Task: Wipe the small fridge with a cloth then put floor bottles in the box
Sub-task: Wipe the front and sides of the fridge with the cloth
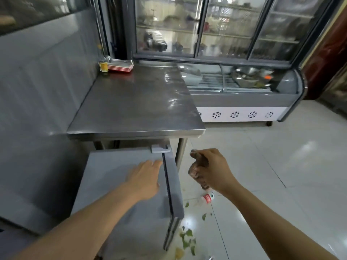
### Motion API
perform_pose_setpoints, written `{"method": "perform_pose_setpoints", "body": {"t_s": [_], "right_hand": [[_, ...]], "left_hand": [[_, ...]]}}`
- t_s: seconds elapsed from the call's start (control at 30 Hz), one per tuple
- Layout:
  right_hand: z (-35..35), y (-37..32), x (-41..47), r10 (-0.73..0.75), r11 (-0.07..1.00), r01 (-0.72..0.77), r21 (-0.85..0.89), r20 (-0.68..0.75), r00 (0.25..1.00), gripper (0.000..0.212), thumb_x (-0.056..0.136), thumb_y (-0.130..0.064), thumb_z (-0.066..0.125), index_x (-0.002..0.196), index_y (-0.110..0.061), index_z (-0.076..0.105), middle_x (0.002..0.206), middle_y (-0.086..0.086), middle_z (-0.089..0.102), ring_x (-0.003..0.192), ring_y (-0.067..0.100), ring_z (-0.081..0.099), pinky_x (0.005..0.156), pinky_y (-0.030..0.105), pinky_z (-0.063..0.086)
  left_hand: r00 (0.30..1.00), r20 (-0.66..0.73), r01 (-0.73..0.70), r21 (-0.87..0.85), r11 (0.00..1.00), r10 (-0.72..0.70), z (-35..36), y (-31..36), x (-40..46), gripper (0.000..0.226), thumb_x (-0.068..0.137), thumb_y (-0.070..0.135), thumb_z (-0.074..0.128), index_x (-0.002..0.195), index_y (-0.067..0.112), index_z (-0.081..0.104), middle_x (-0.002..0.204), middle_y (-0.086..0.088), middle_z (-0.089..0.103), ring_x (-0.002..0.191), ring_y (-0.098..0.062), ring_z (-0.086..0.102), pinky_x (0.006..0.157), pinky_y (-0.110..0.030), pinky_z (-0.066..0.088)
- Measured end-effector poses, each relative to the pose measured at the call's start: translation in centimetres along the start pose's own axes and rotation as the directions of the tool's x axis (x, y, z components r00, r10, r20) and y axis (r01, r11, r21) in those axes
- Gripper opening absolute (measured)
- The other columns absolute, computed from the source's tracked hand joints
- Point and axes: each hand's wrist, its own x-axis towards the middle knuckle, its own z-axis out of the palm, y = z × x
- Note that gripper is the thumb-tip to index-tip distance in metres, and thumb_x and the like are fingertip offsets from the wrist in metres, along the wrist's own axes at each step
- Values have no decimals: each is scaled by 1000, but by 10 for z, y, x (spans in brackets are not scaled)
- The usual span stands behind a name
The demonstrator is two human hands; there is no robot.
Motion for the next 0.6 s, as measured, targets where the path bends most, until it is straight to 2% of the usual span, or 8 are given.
{"method": "perform_pose_setpoints", "body": {"t_s": [0.07,0.17,0.3,0.5,0.6], "right_hand": [[-10,11,31,-22,999,21,37,16,1000,40,80,2,57,116,-12,64,115,11,54,105,29,55,87,32,51],[-18,29,85,-75,996,72,59,47,996,36,84,-5,61,118,-15,61,119,9,52,107,23,52,90,30,44],[-21,44,163,-132,991,130,31,59,990,32,86,-5,59,117,-14,61,120,12,51,110,28,49,92,31,40],[0,44,261,-247,969,247,3,5,969,37,86,-6,57,122,-15,59,124,12,49,113,28,46,95,37,41],[17,46,295,-305,947,302,-113,-13,952,45,86,-8,58,130,-16,53,137,12,43,122,30,37,99,38,39]], "left_hand": [[999,-11,31,-26,999,-31,-8,8,25,60,89,23,56,141,22,27,129,-8,47,118,-28,49,96,-43,44],[995,-50,86,-47,995,-88,-18,20,68,61,88,20,56,142,22,27,136,-5,43,124,-26,45,98,-42,43],[986,-103,133,11,991,-131,-27,33,120,65,88,24,57,144,19,26,142,-3,36,130,-24,37,102,-40,39],[962,-190,206,46,977,-194,-39,23,184,58,83,28,62,134,19,37,130,-1,46,116,-24,49,93,-37,42],[954,-201,237,47,970,-223,-39,11,206,59,81,27,63,133,18,37,128,-3,47,115,-25,49,92,-36,41]]}}
